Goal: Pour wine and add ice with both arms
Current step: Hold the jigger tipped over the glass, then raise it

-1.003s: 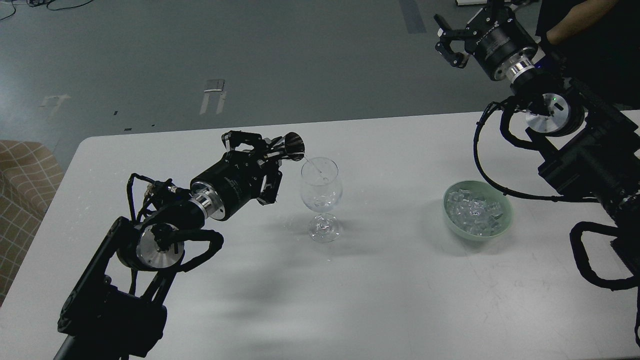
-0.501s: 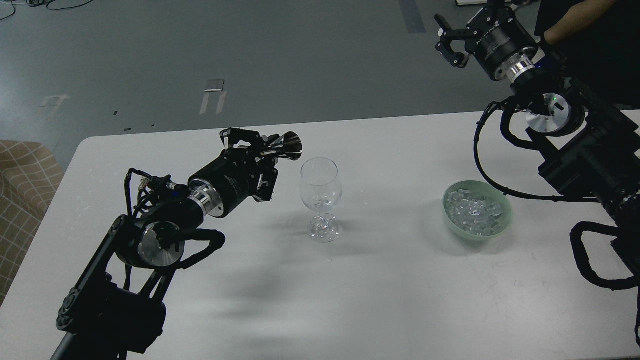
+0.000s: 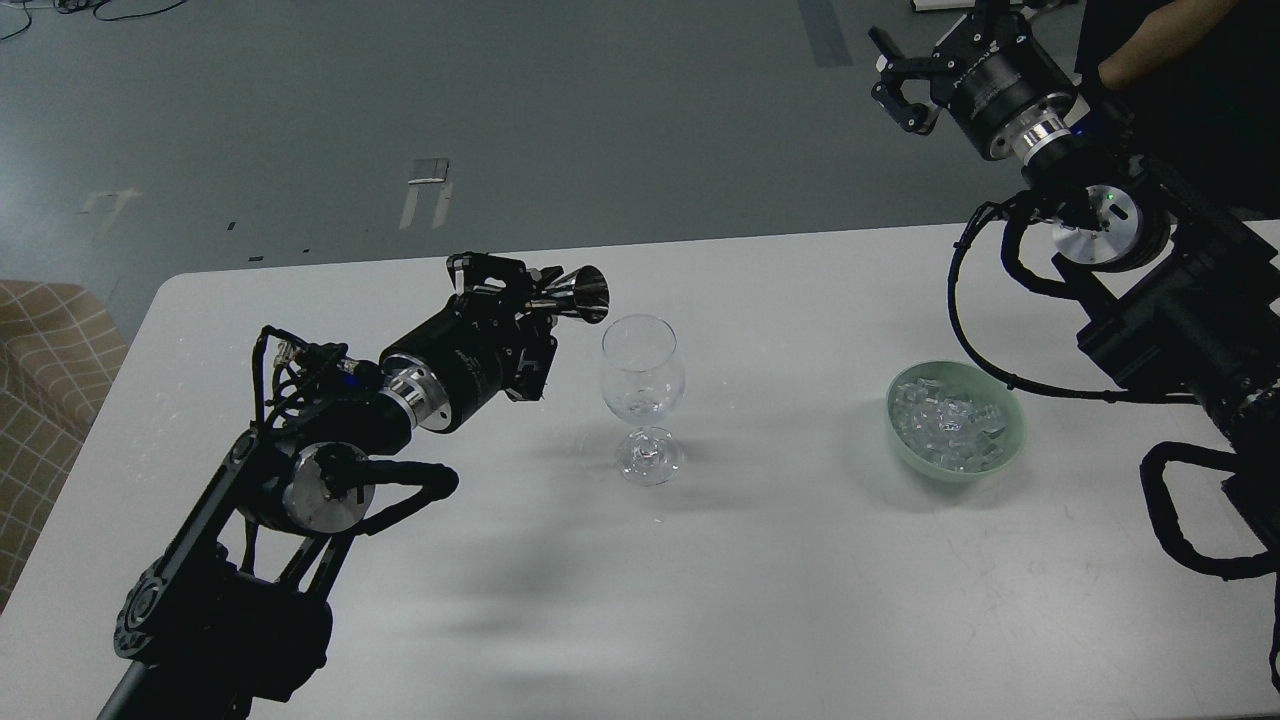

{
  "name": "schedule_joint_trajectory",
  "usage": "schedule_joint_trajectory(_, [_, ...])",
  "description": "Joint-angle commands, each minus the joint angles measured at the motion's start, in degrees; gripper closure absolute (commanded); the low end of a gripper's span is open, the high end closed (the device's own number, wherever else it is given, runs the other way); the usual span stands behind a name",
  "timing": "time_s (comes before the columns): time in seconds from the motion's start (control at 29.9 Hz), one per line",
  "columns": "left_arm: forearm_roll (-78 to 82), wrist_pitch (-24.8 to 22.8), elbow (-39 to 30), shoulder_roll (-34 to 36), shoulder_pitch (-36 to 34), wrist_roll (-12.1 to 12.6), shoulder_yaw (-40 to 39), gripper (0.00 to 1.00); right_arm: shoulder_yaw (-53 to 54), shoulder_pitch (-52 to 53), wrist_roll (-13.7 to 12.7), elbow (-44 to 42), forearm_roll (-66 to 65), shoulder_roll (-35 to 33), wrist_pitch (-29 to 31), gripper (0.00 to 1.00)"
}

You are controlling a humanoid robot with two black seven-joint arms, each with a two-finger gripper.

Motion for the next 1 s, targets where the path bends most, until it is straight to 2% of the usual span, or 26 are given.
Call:
schedule_joint_trajectory(0.0, [1.2,-0.2,-0.1,0.1,-0.2,-0.1,0.0,1.0,0.0,0.0,0.0,0.1,0.0,0.0,0.0,0.0])
schedule_joint_trajectory(0.97, [11.9,-2.4,-4.5,2.6,-0.7,-0.1,1.9,1.0,0.0,0.1,0.0,0.1,0.0,0.2,0.0,0.0])
